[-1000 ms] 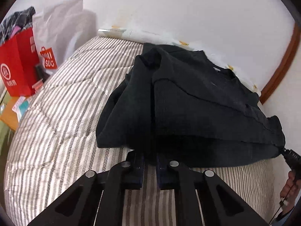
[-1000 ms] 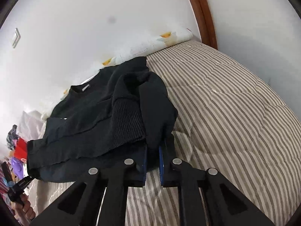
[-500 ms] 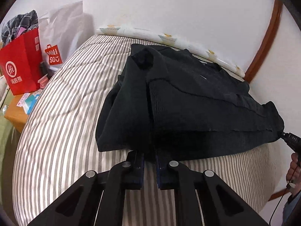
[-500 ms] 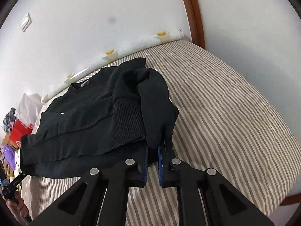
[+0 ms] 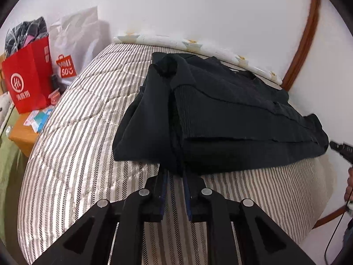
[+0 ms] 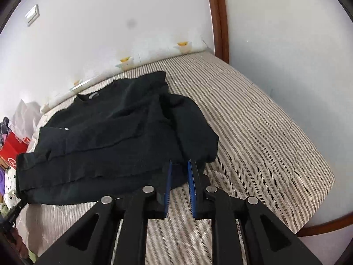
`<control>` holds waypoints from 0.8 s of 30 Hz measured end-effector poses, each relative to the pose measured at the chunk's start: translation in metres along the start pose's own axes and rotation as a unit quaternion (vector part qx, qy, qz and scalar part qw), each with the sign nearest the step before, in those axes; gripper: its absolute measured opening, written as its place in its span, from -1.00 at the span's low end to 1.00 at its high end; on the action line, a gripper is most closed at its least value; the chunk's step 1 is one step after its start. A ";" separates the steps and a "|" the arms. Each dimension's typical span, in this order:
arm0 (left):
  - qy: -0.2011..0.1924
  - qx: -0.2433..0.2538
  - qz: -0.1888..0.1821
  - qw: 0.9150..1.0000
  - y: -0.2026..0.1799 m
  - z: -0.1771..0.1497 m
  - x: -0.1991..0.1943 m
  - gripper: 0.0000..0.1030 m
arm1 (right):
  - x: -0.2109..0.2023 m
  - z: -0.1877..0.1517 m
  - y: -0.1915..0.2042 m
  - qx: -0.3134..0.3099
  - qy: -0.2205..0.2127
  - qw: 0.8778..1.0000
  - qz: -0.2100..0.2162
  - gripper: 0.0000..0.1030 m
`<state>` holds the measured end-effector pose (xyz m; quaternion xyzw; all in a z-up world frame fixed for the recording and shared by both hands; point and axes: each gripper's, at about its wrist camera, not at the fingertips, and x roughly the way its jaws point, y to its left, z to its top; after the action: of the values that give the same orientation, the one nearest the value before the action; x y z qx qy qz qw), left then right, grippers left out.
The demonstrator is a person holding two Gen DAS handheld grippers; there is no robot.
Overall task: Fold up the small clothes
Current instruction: 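Lay the hem down on the body and open both tools, then press the folded edge flat with both open tools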
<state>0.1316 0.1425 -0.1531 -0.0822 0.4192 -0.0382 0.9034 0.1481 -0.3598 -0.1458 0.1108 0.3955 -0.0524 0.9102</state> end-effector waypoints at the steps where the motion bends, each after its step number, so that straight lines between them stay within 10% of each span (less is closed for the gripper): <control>1: -0.002 0.010 -0.003 1.000 -0.001 -0.002 -0.003 -0.73 | -0.002 0.001 0.004 -0.002 -0.002 1.000 0.004 -0.69; 9: -0.042 0.046 -0.036 0.997 0.000 -0.014 -0.032 -0.42 | 0.008 -0.001 0.049 -0.060 0.029 0.998 0.000 -0.66; 24: -0.044 0.045 -0.068 0.996 -0.001 -0.008 -0.020 -0.41 | 0.038 -0.017 0.078 -0.104 0.075 0.991 -0.027 -0.55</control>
<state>0.1125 0.1431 -0.1433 -0.0719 0.3702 -0.1149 0.9190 0.1762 -0.2799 -0.1721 0.0085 0.4690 -0.0273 0.8827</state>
